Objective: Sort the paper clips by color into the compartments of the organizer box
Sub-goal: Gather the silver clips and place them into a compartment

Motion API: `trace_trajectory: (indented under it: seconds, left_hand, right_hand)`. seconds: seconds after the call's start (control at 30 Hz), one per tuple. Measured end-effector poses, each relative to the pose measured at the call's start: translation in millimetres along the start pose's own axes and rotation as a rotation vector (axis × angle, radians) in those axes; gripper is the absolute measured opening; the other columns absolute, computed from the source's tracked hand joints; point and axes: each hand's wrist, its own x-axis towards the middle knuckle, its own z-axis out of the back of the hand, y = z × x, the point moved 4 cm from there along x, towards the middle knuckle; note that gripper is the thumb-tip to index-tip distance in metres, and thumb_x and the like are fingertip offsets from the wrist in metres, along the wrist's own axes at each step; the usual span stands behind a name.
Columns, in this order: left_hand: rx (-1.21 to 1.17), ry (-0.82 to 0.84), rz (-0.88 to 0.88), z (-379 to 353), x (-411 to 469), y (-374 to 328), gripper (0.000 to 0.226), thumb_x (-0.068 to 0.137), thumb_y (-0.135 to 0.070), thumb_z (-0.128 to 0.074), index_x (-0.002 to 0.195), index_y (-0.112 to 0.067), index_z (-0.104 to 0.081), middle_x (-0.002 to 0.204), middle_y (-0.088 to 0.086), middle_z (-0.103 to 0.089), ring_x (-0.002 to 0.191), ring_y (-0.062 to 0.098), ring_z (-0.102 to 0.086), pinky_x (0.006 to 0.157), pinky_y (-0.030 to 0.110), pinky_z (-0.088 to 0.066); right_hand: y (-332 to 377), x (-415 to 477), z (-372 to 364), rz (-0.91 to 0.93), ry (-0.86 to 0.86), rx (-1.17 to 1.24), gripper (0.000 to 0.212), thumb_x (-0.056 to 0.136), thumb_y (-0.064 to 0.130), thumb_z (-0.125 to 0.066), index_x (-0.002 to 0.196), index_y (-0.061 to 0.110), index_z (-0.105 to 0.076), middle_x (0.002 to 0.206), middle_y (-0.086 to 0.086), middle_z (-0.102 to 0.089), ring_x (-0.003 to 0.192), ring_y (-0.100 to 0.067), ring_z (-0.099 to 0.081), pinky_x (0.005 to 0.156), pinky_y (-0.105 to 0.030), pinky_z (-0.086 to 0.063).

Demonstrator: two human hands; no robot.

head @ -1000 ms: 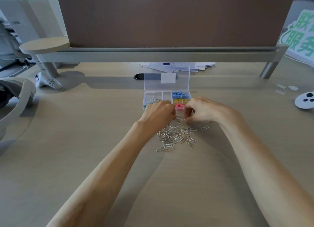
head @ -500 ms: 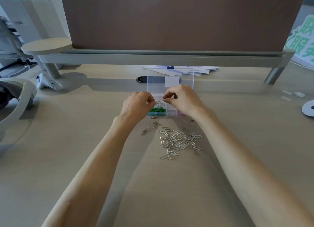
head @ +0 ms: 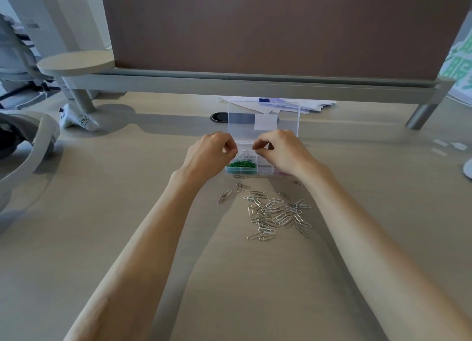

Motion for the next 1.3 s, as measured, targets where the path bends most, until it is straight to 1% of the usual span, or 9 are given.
trace_trajectory:
  seconds: [0.13, 0.27, 0.43, 0.57, 0.73, 1.0, 1.13, 1.23, 1.3]
  left_hand:
    - [-0.018, 0.207, -0.084, 5.4, -4.7, -9.4, 0.006, 0.089, -0.028, -0.060, 0.089, -0.028, -0.066, 0.087, -0.014, -0.063, 0.072, -0.001, -0.053, 0.071, 0.025, -0.043]
    - [-0.001, 0.424, -0.125, 8.0, -14.8, -18.5, 0.004, 0.087, -0.025, -0.065, 0.088, -0.028, -0.069, 0.083, -0.016, -0.063, 0.073, 0.000, -0.054, 0.069, 0.021, -0.041]
    - [-0.033, 0.563, -0.122, 4.5, -25.5, -24.9, 0.012, 0.081, -0.027, -0.074, 0.092, -0.029, -0.072, 0.086, -0.009, -0.063, 0.072, 0.002, -0.054, 0.063, 0.019, -0.038]
    - [-0.082, 0.612, -0.120, -1.1, -29.0, -33.9, 0.017, 0.076, -0.027, -0.079, 0.092, -0.029, -0.074, 0.085, -0.007, -0.067, 0.068, -0.001, -0.053, 0.063, 0.018, -0.037]
    - [0.000, 0.668, -0.134, -10.7, -30.8, -37.4, 0.014, 0.075, -0.026, -0.079, 0.088, -0.026, -0.074, 0.083, -0.010, -0.070, 0.074, 0.002, -0.059, 0.063, 0.019, -0.038]
    - [0.060, 0.624, -0.127, -8.9, -31.7, -38.9, 0.006, 0.077, -0.028, -0.077, 0.082, -0.027, -0.073, 0.085, -0.012, -0.070, 0.084, 0.005, -0.062, 0.071, 0.022, -0.044]
    - [0.080, 0.605, -0.125, -8.2, -35.1, -40.8, 0.008, 0.077, -0.028, -0.076, 0.085, -0.025, -0.073, 0.087, -0.010, -0.069, 0.080, 0.005, -0.061, 0.063, 0.019, -0.042]
    - [0.048, 0.584, -0.110, -9.1, -42.4, -40.0, 0.009, 0.079, -0.025, -0.074, 0.087, -0.023, -0.071, 0.090, -0.009, -0.067, 0.063, 0.005, -0.058, 0.057, 0.021, -0.045]
    - [0.016, 0.534, -0.107, -7.5, -51.0, -37.3, 0.006, 0.080, -0.025, -0.072, 0.085, -0.024, -0.068, 0.085, -0.013, -0.062, 0.065, 0.007, -0.058, 0.059, 0.022, -0.047]
  right_hand:
    - [-5.7, -21.6, 11.4, -0.051, 0.103, 0.187, 0.010, 0.087, 0.017, -0.069, 0.095, 0.021, -0.073, 0.082, 0.013, -0.067, 0.074, -0.003, -0.060, 0.071, -0.022, -0.046]
    - [-6.5, -45.2, 20.3, -0.037, 0.315, 0.128, 0.010, 0.085, 0.017, -0.071, 0.093, 0.022, -0.072, 0.078, 0.013, -0.064, 0.066, 0.005, -0.054, 0.059, -0.007, -0.038]
    - [-6.9, -61.9, 27.0, -0.058, 0.467, 0.052, 0.008, 0.082, 0.022, -0.074, 0.089, 0.025, -0.072, 0.081, 0.010, -0.067, 0.074, -0.004, -0.059, 0.069, -0.023, -0.047]
    - [3.2, -66.3, 22.9, -0.015, 0.541, 0.066, 0.009, 0.079, 0.026, -0.077, 0.086, 0.025, -0.072, 0.080, 0.008, -0.068, 0.067, -0.001, -0.057, 0.064, -0.021, -0.045]
    - [-2.7, -62.0, 14.5, -0.065, 0.536, -0.043, 0.013, 0.075, 0.026, -0.080, 0.083, 0.027, -0.070, 0.081, 0.009, -0.067, 0.074, -0.007, -0.060, 0.069, -0.027, -0.049]
    - [-1.2, -63.3, 8.0, -0.068, 0.507, -0.102, 0.006, 0.077, 0.020, -0.073, 0.081, 0.022, -0.069, 0.080, 0.011, -0.063, 0.079, -0.010, -0.060, 0.071, -0.032, -0.054]
    - [3.1, -68.3, 7.8, -0.078, 0.515, -0.066, 0.008, 0.073, 0.023, -0.076, 0.076, 0.021, -0.068, 0.076, 0.010, -0.064, 0.076, -0.010, -0.060, 0.071, -0.032, -0.053]
    - [3.7, -72.2, 9.5, -0.051, 0.484, -0.055, 0.009, 0.070, 0.020, -0.076, 0.071, 0.021, -0.067, 0.070, 0.011, -0.063, 0.070, -0.008, -0.058, 0.060, -0.023, -0.047]
    - [3.8, -75.5, 13.2, -0.018, 0.421, -0.055, 0.009, 0.072, 0.020, -0.076, 0.076, 0.021, -0.069, 0.071, 0.012, -0.060, 0.067, -0.005, -0.054, 0.055, -0.015, -0.039]
